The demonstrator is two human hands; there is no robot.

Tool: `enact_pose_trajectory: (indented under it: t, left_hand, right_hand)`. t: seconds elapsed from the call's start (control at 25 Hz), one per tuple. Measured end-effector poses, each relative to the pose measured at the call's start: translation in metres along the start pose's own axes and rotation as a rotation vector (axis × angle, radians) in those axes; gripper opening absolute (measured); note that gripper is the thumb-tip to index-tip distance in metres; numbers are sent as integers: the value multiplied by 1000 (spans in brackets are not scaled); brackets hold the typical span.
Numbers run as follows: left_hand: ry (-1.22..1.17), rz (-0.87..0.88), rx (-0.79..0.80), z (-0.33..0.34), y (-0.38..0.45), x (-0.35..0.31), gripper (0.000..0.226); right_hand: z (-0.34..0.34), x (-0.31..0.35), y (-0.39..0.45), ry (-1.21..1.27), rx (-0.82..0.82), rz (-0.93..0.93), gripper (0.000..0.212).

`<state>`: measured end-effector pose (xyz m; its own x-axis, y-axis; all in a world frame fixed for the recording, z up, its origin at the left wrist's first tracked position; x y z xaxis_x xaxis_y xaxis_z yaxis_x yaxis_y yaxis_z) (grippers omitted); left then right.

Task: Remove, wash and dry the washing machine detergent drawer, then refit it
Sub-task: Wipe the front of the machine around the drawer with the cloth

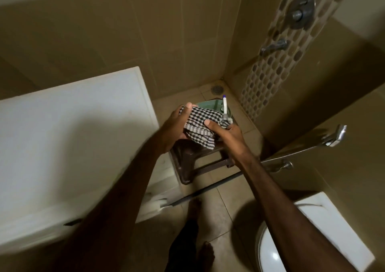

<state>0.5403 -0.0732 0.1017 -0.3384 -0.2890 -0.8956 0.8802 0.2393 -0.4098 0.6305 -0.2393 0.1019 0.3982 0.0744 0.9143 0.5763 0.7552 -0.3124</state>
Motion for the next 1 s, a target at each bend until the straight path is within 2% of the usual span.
enact_pose_trajectory:
  t: [0.08,0.12,0.2,0.28,0.36,0.48,0.6,0.72,0.8,0.88,1.0]
  left_hand:
    - [120,-31,-108,0,-25,10,81]
    - [219,-39,-131,0,-39,12,79]
    - [480,-51,-156,-6,-66,16,58]
    - [677,-79,-251,-23,-88,26,42]
    - [609,-40,-296,-40,-108,36,30]
    - [290,36,-174,-59,-130,47,18]
    - [314,10,-83,-82,-150,55,28]
    - [335,20,-189,-144,-175,71,23]
    - [568,20,-294,-195,-196,84,20]
    - [897,-30,-383,-244,-214,98,31]
    - [1271,1,-402,-303,-226,112,46]
  right_hand:
    - [22,-17,-16,50,32,51,37]
    - [30,-29,-22,61,23,80,39]
    - [47,-50,-29,64,-34,107,39]
    - [67,-66,-36,69,-86,98,33]
    - [87,-76,-43,90,-92,113,29]
    - [116,-84,-50,66,-54,148,27]
    - [126,-90,-53,-28,-174,65,23]
    - [127,-97,-57,-110,-357,-75,26]
    - [124,-101,-60,-178,-415,-136,31]
    - [121,-109,-61,-273,-406,-193,38]
    - [124,-131,-54,-470,-332,-255,45]
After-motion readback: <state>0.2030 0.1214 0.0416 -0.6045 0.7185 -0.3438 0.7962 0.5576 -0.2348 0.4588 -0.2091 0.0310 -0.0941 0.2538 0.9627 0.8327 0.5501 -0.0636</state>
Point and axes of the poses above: each hand's wrist, its own y-axis towards the middle knuckle, its own z-axis out of the palm, x = y × z, the point moved 2 cm from there along y, towards the middle knuckle, and after that the axes turned 12 degrees about x, right-handed, at the moved point
